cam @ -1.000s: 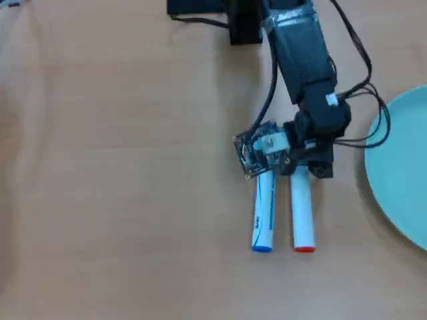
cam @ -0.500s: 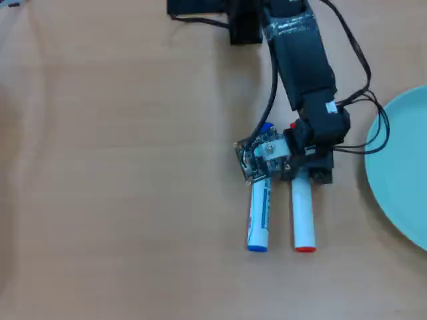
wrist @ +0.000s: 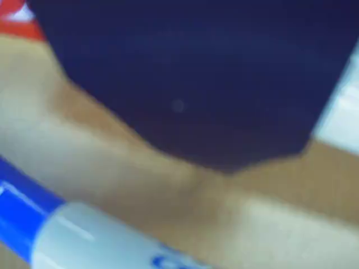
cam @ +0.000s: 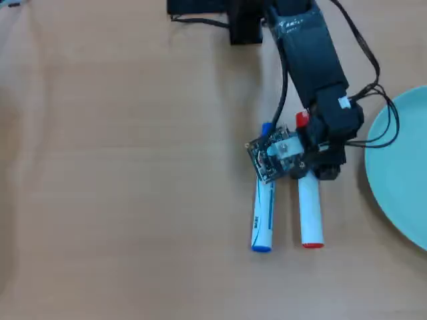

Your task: Pick up the red pen.

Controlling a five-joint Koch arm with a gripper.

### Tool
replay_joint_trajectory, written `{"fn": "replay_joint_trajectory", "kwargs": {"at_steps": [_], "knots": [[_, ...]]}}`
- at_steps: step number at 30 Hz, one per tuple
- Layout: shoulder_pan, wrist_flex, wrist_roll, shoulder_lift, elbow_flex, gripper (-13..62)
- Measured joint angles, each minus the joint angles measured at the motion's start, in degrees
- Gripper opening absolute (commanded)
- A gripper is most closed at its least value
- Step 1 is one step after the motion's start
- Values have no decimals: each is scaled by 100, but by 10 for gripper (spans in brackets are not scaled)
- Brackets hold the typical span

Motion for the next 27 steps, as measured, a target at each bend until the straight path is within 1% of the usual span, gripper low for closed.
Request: {"fn": "replay_joint_trajectory", "kwargs": {"at_steps": [16, 21, 27], "knots": [[-229, 589, 26, 141, 18, -68], [-475, 650, 949, 624, -9, -67], [-668, 993, 2241, 817, -721, -66]]}}
